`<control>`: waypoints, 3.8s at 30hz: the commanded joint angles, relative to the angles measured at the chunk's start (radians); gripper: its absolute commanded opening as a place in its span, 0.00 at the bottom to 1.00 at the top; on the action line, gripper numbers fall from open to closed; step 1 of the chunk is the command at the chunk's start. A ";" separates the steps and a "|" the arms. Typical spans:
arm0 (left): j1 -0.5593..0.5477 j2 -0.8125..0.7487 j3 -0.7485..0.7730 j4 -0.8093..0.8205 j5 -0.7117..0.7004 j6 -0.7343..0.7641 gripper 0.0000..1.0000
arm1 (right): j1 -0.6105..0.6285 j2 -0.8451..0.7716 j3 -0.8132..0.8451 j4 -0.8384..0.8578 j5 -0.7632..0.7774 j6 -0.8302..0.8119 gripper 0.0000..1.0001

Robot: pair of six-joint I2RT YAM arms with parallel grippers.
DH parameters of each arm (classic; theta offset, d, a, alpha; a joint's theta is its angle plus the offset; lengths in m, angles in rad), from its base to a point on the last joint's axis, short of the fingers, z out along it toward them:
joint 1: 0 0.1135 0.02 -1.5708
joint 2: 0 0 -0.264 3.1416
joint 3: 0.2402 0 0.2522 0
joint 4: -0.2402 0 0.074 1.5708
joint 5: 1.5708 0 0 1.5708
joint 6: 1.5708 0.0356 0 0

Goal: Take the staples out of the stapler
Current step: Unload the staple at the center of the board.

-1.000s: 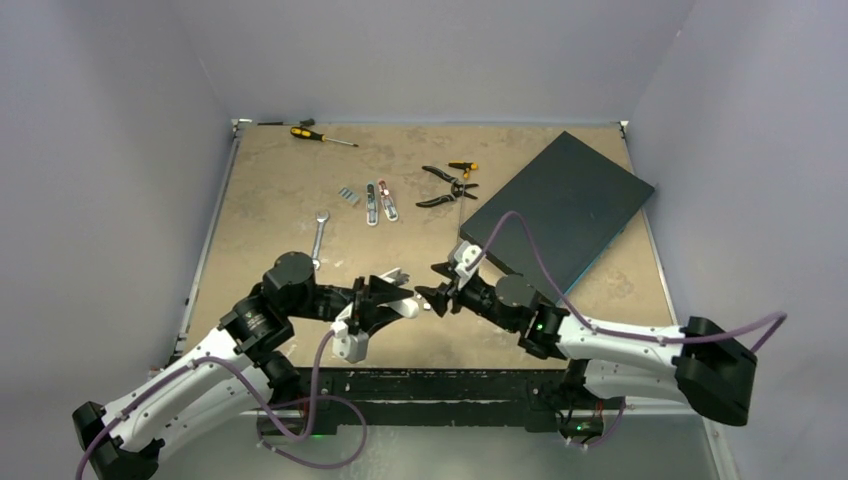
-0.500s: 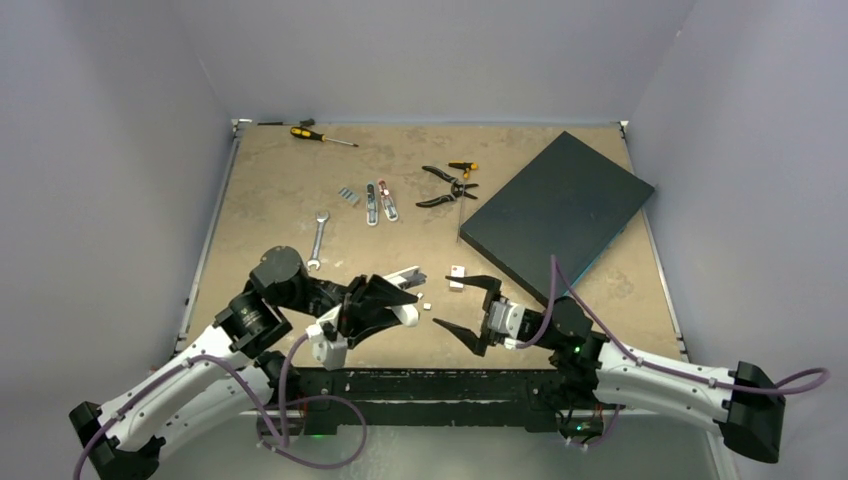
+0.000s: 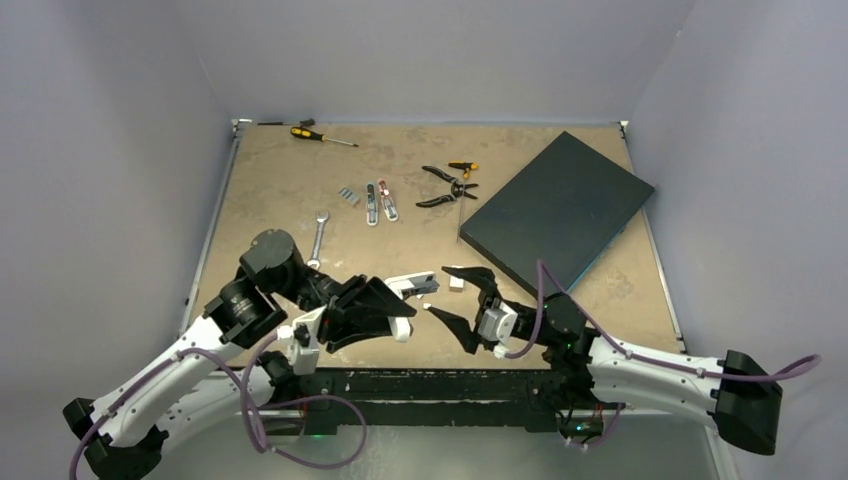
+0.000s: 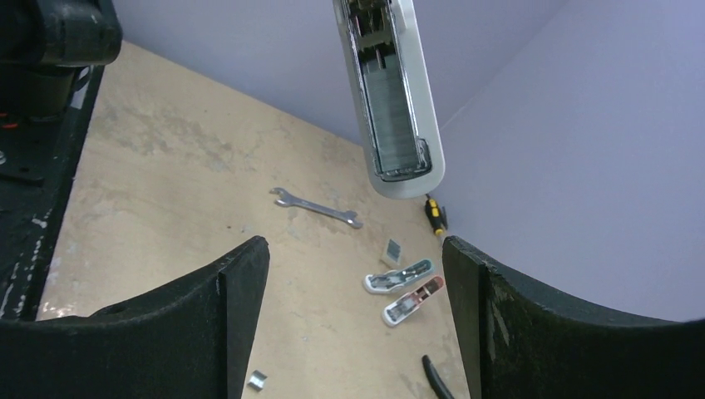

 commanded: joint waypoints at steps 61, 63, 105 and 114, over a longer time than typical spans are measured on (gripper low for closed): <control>0.211 0.272 0.301 -1.174 0.160 1.177 0.00 | 0.003 -0.094 0.125 -0.240 0.088 0.006 0.70; 0.237 0.280 0.301 -1.161 0.160 1.141 0.00 | 0.003 -0.088 0.123 -0.235 0.089 0.007 0.70; 0.260 -0.082 -0.100 0.456 -0.647 -1.063 0.00 | 0.003 0.149 0.251 0.022 -0.014 0.121 0.82; 0.260 -0.070 -0.089 0.487 -0.327 -0.984 0.00 | 0.003 0.265 0.380 0.044 -0.053 0.219 0.82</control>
